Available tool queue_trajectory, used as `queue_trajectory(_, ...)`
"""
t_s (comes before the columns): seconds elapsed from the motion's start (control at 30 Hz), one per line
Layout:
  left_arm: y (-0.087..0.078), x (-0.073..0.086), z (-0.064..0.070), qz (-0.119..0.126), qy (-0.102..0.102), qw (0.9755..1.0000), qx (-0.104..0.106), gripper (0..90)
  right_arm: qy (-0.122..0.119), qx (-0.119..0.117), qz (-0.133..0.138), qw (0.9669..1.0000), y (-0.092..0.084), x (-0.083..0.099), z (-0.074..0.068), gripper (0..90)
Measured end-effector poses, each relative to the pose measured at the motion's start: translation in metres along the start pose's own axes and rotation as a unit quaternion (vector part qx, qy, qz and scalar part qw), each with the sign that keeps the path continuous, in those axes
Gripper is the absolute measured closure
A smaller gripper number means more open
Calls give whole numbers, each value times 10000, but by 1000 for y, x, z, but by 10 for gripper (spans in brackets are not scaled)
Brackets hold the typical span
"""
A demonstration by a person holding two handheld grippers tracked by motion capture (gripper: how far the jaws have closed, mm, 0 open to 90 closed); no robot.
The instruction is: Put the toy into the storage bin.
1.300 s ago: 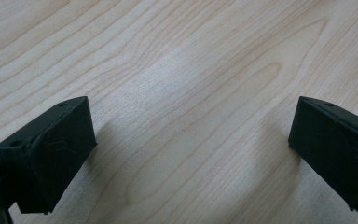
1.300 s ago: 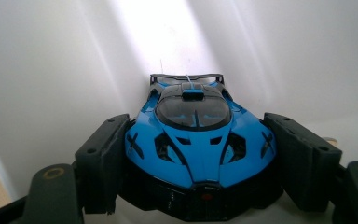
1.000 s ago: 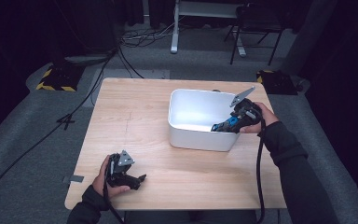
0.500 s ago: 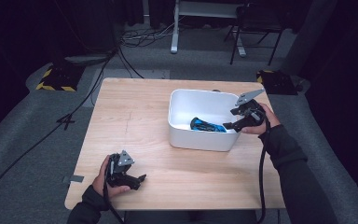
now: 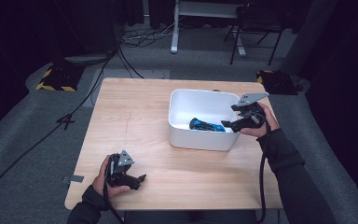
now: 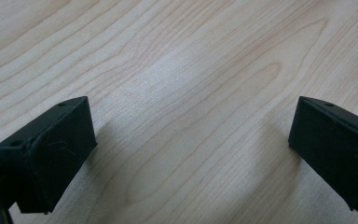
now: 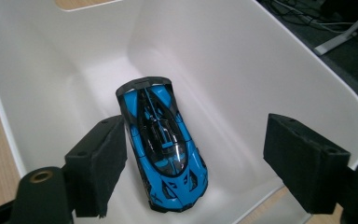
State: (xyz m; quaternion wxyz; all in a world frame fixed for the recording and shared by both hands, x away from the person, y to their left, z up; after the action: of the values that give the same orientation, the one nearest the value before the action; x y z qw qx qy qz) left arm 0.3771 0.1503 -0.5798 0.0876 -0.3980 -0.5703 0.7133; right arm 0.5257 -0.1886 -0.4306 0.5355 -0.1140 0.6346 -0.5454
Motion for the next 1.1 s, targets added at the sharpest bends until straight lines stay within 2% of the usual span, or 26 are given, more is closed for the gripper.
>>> queue_trajectory(0.03,0,0,0,0,-2,10000,2,6,56,58,9,10000,-1,0,0,206)
queue_trajectory(0.07,0,0,0,1,-1,10000,0,6,-2,154,51,9999,-2,0,2,200)
queue_trajectory(0.13,0,0,0,0,3,10000,-13,6,145,328,93,9993,-5,0,4,187)
queue_trajectory(0.2,0,0,0,-1,6,10000,-17,6,152,475,249,9984,-11,-1,7,191)
queue_trajectory(0.37,0,0,0,1,5,10000,-20,6,298,659,516,9960,-25,0,12,191)
queue_trajectory(0.83,0,0,0,4,-1,10000,-7,6,583,882,628,9924,-44,17,26,191)
queue_trajectory(1.1,0,0,0,2,-5,10000,2,6,647,1028,683,9902,-56,25,29,189)
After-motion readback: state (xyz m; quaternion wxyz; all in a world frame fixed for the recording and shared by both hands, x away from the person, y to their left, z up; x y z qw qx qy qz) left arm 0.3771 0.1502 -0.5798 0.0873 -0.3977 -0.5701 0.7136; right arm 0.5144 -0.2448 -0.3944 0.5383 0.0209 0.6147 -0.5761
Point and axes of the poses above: each handheld gripper's, and its own axes: y roughly forward along the jaws, x roughly out of its underside, z roughly to its right, the point moved 10 cm from there along y, roughly forward along the jaws, and after that the axes turned 13 degrees about -z, right-handed, at the moved point
